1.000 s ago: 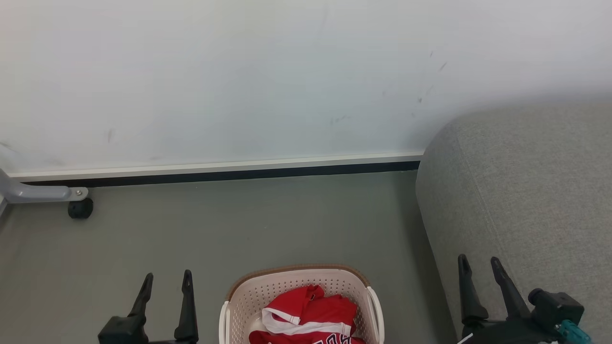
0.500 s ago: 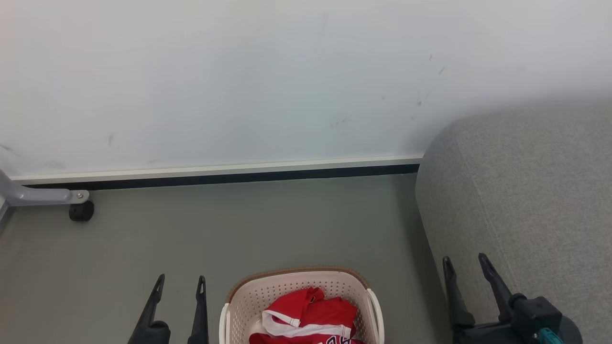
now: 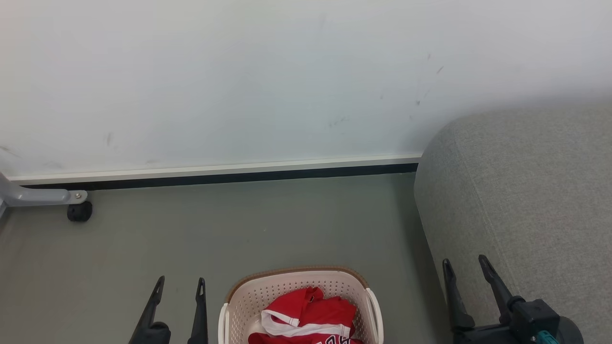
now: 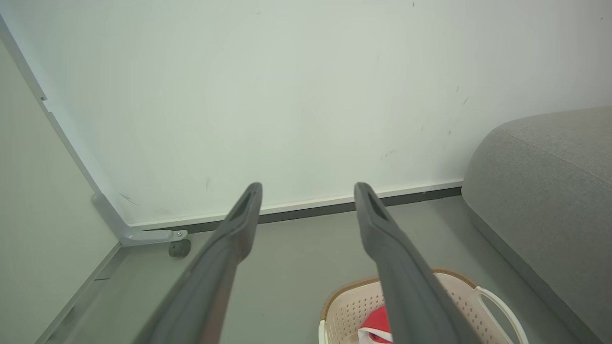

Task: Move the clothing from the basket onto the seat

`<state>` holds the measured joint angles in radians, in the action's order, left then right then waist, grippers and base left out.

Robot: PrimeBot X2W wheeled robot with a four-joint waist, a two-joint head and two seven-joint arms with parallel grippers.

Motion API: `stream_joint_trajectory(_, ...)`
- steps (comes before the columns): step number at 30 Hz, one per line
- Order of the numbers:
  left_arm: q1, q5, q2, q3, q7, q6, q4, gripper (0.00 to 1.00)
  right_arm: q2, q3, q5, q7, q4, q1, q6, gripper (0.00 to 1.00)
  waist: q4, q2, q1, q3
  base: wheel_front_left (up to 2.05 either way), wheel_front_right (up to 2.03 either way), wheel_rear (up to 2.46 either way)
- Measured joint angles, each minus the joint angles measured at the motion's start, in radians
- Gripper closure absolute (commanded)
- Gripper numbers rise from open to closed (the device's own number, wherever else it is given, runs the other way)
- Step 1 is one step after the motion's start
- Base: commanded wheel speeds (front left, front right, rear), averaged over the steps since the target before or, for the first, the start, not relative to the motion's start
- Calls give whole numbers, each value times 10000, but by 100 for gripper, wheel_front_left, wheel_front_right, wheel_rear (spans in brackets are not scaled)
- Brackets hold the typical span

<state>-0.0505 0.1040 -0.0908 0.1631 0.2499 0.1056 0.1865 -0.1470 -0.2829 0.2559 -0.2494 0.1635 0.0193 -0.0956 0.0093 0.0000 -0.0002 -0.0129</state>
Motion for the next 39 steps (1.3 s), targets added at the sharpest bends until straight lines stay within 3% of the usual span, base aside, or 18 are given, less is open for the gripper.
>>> stream_joint_trajectory(20, -160, -15, -6, -10, 0, 0, -100, 0, 13, 157, -31, 0, -259, -134, 23, 0, -6, 0, 1, 240, 0, 0, 0)
stream_joint_trajectory(30, 69, -117, -33, 234, 0, -190, -194, 0, -27, 420, -90, -2, -757, -34, 36, 0, -130, 0, 2, 1104, 0, 0, 0)
stream_joint_trajectory(39, 755, -407, 65, 807, 25, -422, 683, 0, -203, 508, -205, -21, -1206, 345, 79, 0, -423, 1, 3, 2179, 0, 0, 0)
